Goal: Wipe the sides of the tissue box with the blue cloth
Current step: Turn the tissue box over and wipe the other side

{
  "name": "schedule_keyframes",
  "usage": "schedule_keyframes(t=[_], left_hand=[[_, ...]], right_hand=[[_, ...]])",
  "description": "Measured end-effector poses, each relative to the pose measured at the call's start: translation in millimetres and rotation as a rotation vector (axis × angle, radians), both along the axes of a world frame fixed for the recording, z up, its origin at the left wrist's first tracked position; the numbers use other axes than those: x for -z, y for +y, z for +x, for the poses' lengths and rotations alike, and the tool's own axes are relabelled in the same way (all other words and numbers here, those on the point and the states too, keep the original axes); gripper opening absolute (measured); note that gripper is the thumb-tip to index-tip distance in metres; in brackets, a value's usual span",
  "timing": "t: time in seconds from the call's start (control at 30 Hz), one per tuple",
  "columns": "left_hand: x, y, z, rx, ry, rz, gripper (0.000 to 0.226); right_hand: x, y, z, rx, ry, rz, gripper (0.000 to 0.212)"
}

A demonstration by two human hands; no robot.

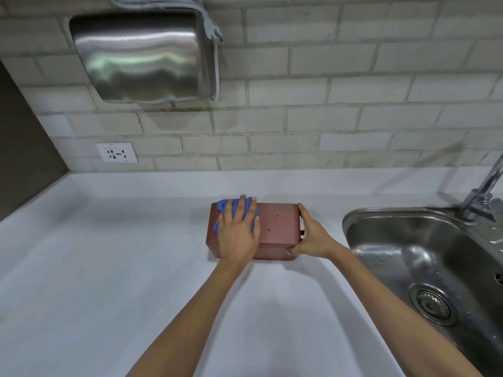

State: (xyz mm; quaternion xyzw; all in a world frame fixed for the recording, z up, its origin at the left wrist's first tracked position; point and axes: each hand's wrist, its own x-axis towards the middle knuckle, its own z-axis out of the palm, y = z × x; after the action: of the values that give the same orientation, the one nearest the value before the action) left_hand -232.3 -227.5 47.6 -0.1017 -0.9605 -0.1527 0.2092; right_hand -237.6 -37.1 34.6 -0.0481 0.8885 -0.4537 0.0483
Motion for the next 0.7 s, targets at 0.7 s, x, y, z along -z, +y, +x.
schedule_keyframes(t=[0.7], left_hand=[[0.5, 45.4, 29.2, 0.249, 0.026, -0.162, 0.045]], right_hand=[[5.5, 1.9, 4.0, -0.005, 0.049, -0.059, 0.105]])
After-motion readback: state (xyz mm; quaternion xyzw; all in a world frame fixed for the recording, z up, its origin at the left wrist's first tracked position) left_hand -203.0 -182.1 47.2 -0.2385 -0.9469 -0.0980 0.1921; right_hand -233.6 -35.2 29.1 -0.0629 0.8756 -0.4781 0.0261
